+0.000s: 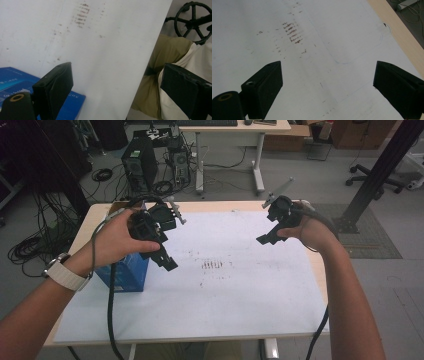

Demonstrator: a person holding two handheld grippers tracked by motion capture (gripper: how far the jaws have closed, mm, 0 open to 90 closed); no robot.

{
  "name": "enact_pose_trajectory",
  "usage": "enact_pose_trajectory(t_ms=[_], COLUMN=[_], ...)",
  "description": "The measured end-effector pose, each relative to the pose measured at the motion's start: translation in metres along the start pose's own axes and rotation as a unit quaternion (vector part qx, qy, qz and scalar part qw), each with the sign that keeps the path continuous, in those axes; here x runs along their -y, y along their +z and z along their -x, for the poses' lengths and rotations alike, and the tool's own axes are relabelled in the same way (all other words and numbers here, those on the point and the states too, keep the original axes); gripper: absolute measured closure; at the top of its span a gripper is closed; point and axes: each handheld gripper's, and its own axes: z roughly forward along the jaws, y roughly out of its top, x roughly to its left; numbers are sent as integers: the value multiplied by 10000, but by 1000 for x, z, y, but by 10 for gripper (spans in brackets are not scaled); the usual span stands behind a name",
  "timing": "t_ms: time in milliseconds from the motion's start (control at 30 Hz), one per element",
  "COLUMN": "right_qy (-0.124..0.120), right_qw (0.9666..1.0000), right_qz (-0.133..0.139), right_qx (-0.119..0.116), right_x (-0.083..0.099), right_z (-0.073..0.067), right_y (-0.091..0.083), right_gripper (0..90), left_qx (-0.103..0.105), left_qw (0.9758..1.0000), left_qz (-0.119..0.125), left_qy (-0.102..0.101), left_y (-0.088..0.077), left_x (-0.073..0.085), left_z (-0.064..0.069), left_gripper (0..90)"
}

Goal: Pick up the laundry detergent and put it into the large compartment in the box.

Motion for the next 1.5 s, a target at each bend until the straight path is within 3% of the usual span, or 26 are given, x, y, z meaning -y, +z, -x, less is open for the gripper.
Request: enact_pose_trajectory(t_ms=[333, 567, 933, 1500], right_qy=[16, 38, 70, 117], right_qw=[10000, 10000, 10000, 9999], right_qz=[6, 12, 17, 42], right_qx=[4, -11, -16, -31], right_x=[2, 5, 6, 11], right_z=[2, 3, 5, 6], right_y=[-1, 1, 2, 4], right_gripper=[87, 87, 87, 87], left_qx=[145, 155, -23, -135], left_qw=[9983, 9970, 9953, 9945], left_qz=[-125, -127, -119, -152], left_qy=[543, 742, 965, 1030], left_y=[9, 14, 22, 33], left_x=[-9, -15, -20, -24], left_z=[13, 18, 21, 24], left_gripper=[111, 112, 114, 114])
